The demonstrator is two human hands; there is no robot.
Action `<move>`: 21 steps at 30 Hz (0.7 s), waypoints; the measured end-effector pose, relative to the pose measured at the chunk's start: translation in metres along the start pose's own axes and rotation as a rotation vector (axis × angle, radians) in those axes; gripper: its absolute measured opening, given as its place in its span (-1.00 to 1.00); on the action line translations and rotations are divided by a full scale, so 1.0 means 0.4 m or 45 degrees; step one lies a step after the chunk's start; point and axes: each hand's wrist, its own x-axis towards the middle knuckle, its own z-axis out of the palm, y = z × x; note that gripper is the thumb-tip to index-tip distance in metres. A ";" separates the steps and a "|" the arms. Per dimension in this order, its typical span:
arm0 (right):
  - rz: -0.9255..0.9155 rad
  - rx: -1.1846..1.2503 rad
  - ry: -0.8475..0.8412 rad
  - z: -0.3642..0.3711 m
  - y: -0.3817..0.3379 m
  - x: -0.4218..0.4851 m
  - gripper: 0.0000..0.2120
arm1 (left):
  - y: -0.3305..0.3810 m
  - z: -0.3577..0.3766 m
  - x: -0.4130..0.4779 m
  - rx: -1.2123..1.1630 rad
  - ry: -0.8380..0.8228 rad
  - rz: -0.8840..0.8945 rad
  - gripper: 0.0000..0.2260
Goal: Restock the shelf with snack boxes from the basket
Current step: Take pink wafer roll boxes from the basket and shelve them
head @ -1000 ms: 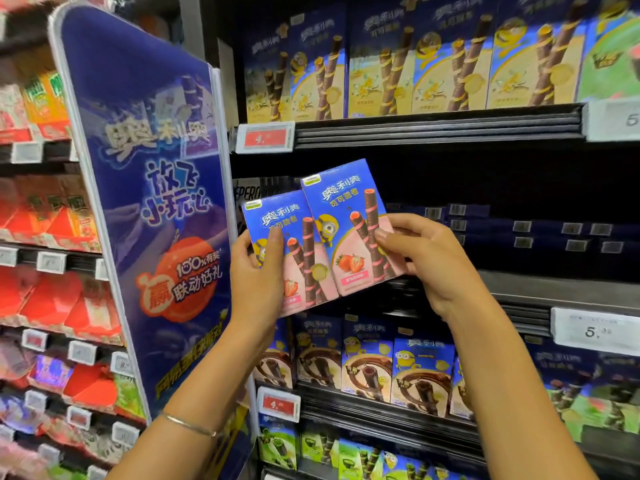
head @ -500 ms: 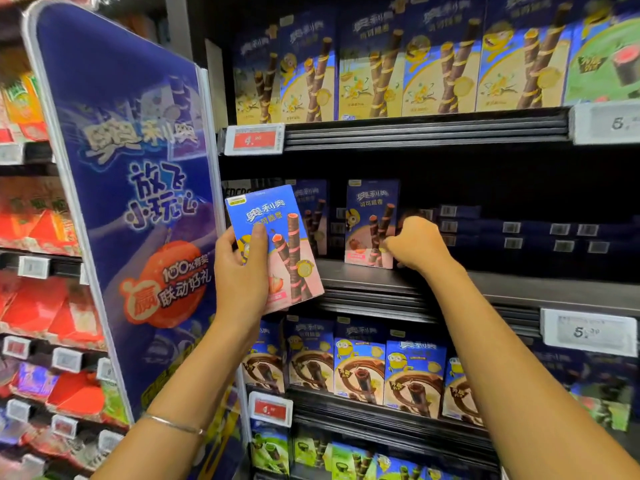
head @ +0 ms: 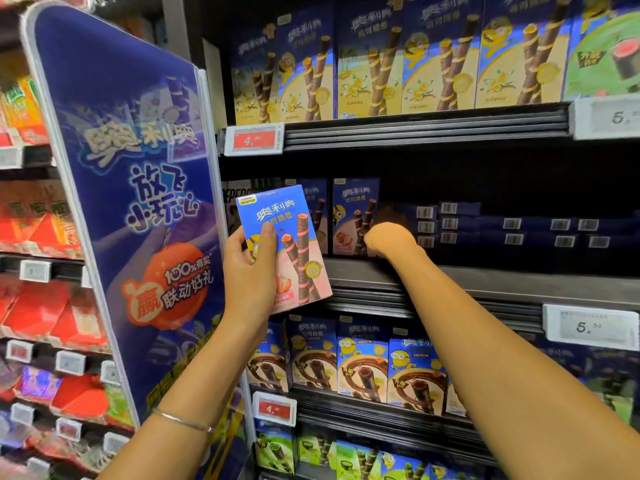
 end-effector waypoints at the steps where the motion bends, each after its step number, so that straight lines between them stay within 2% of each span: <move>1: -0.004 -0.013 -0.005 0.003 -0.002 0.000 -0.30 | 0.000 0.000 0.000 0.007 0.004 -0.003 -0.79; 5: 0.003 -0.041 -0.005 0.018 -0.008 0.005 -0.19 | 0.002 -0.002 -0.002 -0.008 0.000 -0.039 -0.80; 10: -0.003 -0.084 -0.026 0.026 -0.008 0.004 -0.22 | 0.007 -0.008 -0.002 0.000 -0.011 -0.088 -0.77; 15: -0.033 -0.131 -0.014 0.023 0.001 -0.005 -0.35 | 0.013 -0.007 0.002 -0.021 -0.033 -0.120 -0.70; 19: -0.077 -0.203 -0.067 -0.001 0.015 -0.037 -0.58 | 0.017 0.003 -0.001 -0.011 -0.040 -0.161 -0.58; 21: -0.134 -0.127 0.009 -0.015 0.022 -0.071 -0.70 | 0.019 0.007 -0.007 -0.029 -0.051 -0.194 -0.54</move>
